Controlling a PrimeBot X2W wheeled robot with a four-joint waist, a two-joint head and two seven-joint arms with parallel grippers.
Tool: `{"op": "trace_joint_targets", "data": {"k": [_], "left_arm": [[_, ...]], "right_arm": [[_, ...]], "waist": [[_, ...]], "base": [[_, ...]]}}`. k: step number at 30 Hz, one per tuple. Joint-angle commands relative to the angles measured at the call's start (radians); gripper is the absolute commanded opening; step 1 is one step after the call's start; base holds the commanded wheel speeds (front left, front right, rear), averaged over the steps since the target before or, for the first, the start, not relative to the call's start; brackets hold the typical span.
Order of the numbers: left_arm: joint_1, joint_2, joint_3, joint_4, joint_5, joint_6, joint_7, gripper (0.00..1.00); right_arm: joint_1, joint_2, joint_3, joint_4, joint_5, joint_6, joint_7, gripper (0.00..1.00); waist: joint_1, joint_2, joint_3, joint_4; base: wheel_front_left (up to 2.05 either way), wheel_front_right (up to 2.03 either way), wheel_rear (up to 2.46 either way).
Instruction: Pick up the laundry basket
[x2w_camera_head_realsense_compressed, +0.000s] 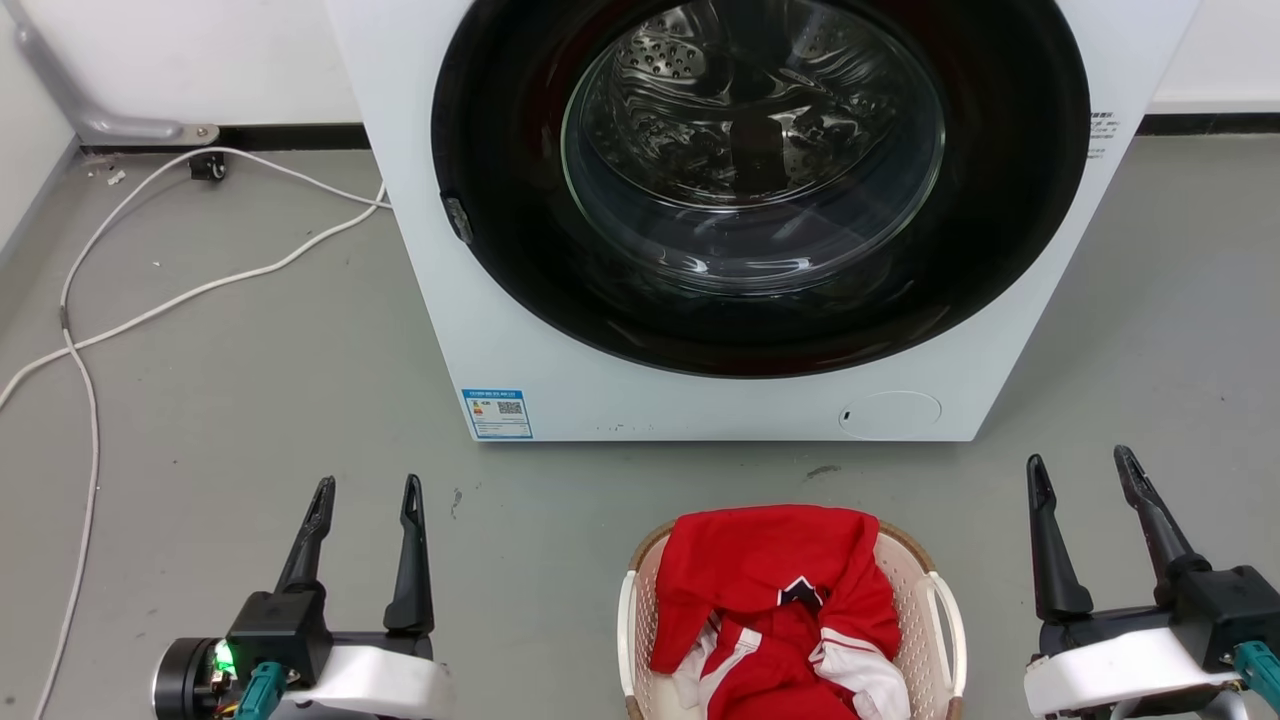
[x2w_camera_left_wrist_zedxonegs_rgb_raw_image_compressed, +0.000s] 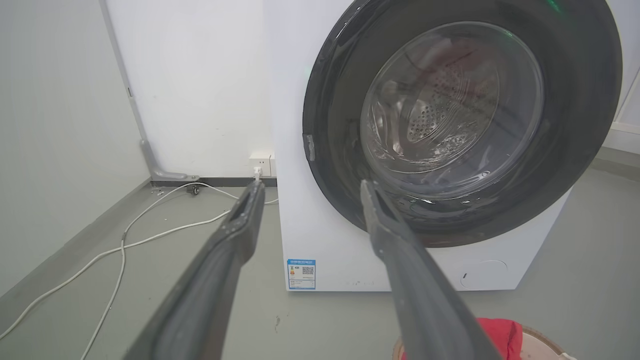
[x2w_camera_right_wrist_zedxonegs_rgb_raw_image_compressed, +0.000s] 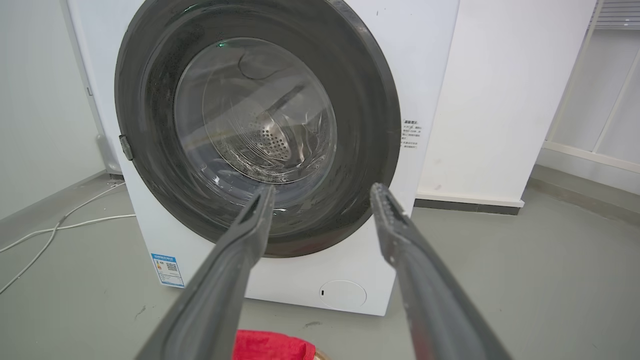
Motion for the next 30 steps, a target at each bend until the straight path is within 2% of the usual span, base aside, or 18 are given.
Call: {"op": "trace_joint_targets", "data": {"k": [1,6,12,19,30], "left_arm": [[-0.004,-0.001,-0.008,0.006,-0.002,-0.006,-0.003,1.0],[-0.042,-0.001,-0.044,0.04,-0.002,-0.024,-0.003,1.0],[-0.124,-0.001,-0.127,0.142,-0.006,-0.042,-0.003,1.0],[-0.226,0.0,-0.195,0.283,-0.055,-0.035,-0.003,1.0],[-0.425,0.0,-0.319,0.581,-0.155,-0.054,-0.003,1.0]], "right_arm": [[0.005,-0.004,-0.004,0.009,-0.004,0.0,-0.002,1.0],[-0.029,-0.004,-0.012,0.063,-0.017,0.0,-0.002,1.0],[-0.09,-0.004,-0.021,0.163,-0.059,0.0,-0.002,1.0],[-0.176,-0.004,-0.028,0.299,-0.113,0.0,-0.002,1.0],[-0.336,-0.003,-0.085,0.485,-0.196,0.0,-0.002,1.0]], "waist": [[0.0,0.0,0.005,-0.001],[0.0,0.0,0.038,-0.009],[0.0,0.0,0.11,-0.015],[0.0,0.0,0.211,-0.023],[0.0,0.0,0.386,-0.032]], "base": [[0.0,0.0,0.0],[0.0,0.0,0.0],[0.0,0.0,0.0],[0.0,0.0,0.0],[0.0,0.0,0.0]]}}
